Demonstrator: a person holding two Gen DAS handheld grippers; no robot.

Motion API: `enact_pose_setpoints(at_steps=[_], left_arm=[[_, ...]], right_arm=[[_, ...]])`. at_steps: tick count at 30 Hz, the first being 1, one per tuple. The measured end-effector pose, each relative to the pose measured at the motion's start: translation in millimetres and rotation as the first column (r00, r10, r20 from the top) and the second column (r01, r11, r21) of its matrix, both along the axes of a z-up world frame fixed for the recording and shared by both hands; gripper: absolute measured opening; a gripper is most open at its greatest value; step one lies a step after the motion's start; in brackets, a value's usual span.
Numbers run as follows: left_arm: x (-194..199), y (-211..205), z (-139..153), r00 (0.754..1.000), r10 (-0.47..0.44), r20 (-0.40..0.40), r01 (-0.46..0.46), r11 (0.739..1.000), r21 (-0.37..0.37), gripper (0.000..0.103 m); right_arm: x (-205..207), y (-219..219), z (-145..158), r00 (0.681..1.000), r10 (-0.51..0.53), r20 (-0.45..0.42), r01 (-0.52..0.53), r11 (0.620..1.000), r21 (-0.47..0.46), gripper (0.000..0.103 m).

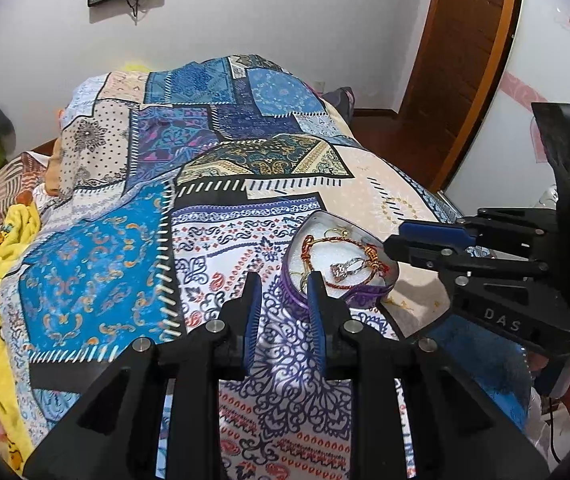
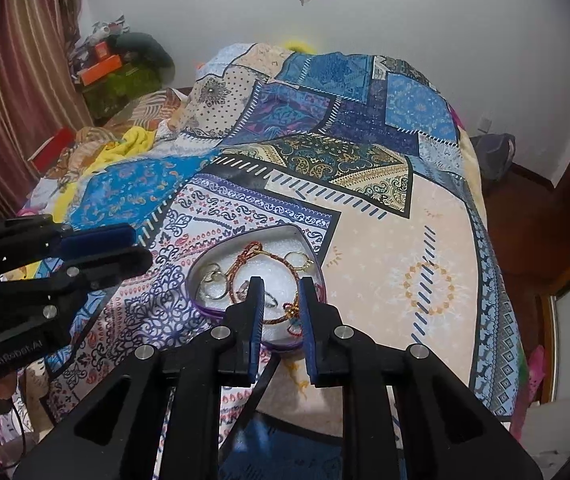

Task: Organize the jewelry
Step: 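Withdraw both grippers from the tin toward a small silver charm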

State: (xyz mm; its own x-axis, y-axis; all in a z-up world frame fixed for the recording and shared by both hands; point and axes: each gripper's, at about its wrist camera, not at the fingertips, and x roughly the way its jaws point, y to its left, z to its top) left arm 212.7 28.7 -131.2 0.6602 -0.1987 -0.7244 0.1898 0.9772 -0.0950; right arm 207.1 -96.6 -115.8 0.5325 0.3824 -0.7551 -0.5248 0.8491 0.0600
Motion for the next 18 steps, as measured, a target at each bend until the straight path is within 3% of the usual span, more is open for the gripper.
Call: enact_pose_setpoints(at_steps=[4,10,18], left_arm=[[-11.0,6.8,0.6,1.0,0.014,0.009,-0.014,1.0,0.009,0.035],[-23.0,15.2,-8.4,1.0,0.02,-0.021,-0.02,1.0,0.0,0.036],[-32.9,4.6,-42.8,0.991,-0.033,-0.129,0.031,0.999,-0.02,0.036]], right_arm=[[-6.8,2.1,2.6,1.0,0.009,0.002,-0.009,1.0,-0.007,0.016],[-13.3,7.0,-1.8,1.0,0.019,-0.016,-0.019,1.0,-0.012,0.017],[-24.4,10.5,-19.0,0.997,0.033,-0.074,-0.035,0.999,-0.033,0.017]])
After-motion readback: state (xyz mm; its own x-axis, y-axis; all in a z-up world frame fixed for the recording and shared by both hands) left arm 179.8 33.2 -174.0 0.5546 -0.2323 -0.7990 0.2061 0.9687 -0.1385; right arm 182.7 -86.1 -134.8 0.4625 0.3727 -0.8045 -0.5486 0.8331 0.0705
